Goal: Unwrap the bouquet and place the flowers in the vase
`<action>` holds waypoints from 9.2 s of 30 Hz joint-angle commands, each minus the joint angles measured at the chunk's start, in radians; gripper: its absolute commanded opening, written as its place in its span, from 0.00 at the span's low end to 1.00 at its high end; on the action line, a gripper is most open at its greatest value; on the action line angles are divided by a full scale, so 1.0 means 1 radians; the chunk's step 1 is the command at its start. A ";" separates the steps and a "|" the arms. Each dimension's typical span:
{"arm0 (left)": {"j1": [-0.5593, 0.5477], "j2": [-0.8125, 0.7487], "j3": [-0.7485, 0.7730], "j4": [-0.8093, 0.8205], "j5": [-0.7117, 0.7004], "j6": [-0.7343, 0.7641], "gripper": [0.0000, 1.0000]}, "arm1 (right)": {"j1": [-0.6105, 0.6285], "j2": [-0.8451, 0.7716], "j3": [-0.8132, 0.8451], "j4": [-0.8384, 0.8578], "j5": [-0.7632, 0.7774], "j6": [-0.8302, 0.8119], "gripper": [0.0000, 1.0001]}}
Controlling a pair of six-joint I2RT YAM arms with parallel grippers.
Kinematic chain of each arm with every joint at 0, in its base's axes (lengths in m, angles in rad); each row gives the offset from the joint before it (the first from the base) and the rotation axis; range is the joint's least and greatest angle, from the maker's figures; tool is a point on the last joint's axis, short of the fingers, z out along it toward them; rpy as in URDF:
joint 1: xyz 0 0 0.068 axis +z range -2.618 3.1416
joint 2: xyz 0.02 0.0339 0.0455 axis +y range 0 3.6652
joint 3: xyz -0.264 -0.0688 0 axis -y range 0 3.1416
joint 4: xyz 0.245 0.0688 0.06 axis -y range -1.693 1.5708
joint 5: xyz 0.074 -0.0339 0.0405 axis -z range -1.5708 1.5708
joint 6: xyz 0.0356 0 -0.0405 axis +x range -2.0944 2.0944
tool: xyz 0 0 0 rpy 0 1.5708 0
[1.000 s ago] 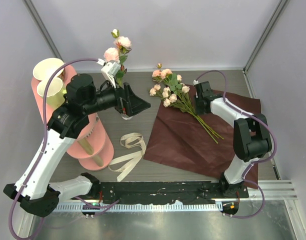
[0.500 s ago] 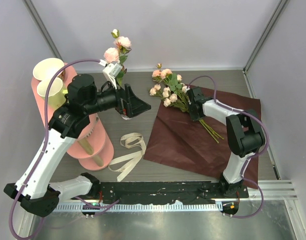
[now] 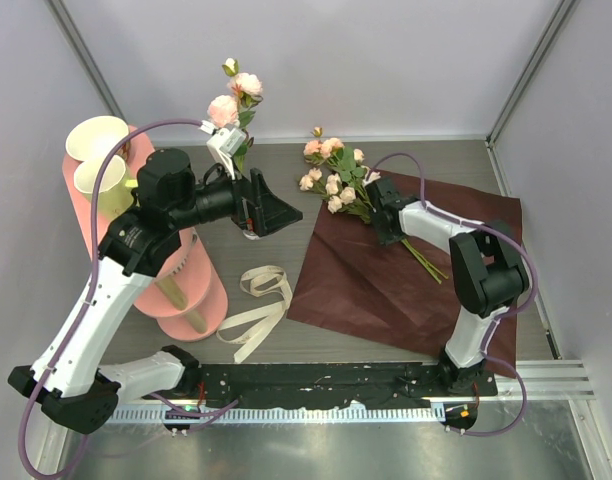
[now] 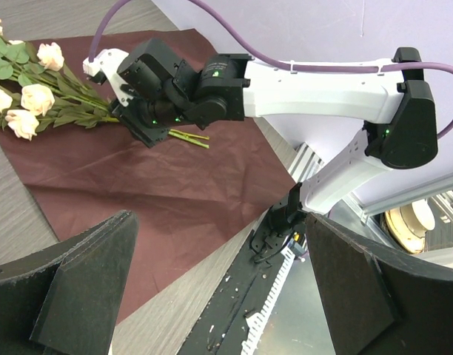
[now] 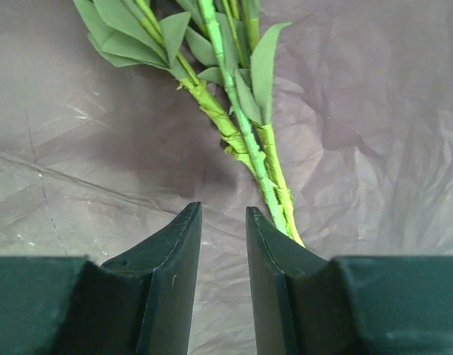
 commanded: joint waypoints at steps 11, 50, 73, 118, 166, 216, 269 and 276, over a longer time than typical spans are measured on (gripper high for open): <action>0.004 -0.008 -0.010 0.032 0.033 0.010 1.00 | -0.050 -0.053 0.013 0.029 0.035 -0.012 0.40; 0.004 -0.003 -0.033 0.040 0.048 0.003 1.00 | -0.045 0.039 -0.002 0.058 -0.061 -0.001 0.17; 0.004 0.029 -0.058 0.096 0.024 -0.085 1.00 | 0.054 -0.298 0.002 0.090 -0.023 0.057 0.01; -0.100 0.087 -0.084 0.106 -0.096 -0.115 0.91 | 0.056 0.111 0.163 0.274 -0.236 0.140 0.29; -0.251 0.345 0.198 0.357 -0.258 -0.320 0.48 | 0.059 -0.947 -0.220 0.501 -0.856 0.240 0.01; 0.031 0.379 0.876 -0.174 -0.940 0.384 0.00 | 0.065 -0.987 -0.147 0.233 -0.281 0.215 0.79; 0.097 0.239 0.335 0.150 -0.915 0.281 0.00 | 0.067 -0.959 -0.182 0.233 -0.288 0.222 0.78; 0.097 0.239 0.209 0.198 -0.953 0.230 0.00 | 0.067 -0.959 -0.194 0.233 -0.293 0.225 0.78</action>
